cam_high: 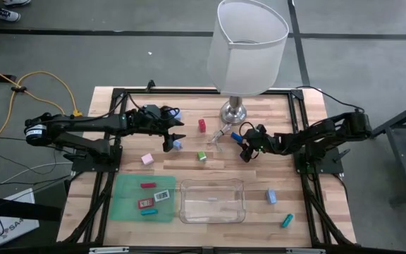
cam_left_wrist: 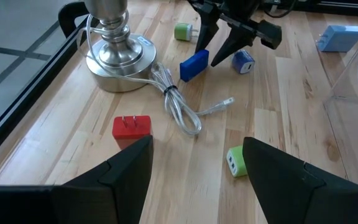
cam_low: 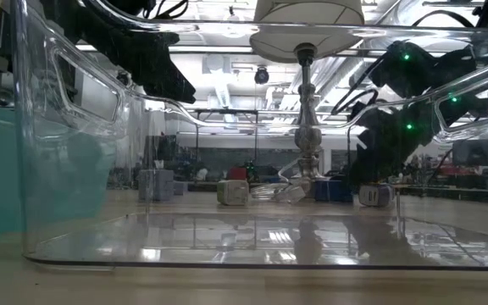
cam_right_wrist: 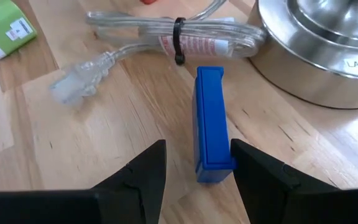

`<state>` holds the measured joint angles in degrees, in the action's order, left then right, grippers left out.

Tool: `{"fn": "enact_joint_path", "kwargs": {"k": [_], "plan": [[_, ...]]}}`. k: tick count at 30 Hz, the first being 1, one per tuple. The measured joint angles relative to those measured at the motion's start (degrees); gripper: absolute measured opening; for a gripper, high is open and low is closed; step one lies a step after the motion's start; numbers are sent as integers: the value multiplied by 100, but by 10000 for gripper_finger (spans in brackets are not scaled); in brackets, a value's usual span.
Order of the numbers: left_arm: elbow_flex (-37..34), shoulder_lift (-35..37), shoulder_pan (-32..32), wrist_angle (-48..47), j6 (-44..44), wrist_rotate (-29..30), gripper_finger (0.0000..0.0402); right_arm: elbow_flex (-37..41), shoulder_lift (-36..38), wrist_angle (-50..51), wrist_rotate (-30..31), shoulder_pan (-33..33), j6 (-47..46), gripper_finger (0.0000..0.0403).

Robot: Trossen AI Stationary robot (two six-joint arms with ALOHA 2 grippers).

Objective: Pick & Place Office items
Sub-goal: Put the blue timer into the green bin

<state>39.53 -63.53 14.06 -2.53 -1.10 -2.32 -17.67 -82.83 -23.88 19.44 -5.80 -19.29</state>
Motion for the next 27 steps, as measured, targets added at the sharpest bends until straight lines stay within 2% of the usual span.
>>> {"fn": "enact_joint_path", "kwargs": {"k": [10, 20, 27], "plan": [[0, 0, 0, 1, 0, 0, 242, 0, 0, 7, 9, 0, 50, 164], [-2, 0, 0, 1, 0, 1, 242, 0, 0, 9, 9, 0, 116, 105], [-1, 0, 0, 1, 0, 1, 242, 0, 0, 9, 9, 0, 119, 80]]}}
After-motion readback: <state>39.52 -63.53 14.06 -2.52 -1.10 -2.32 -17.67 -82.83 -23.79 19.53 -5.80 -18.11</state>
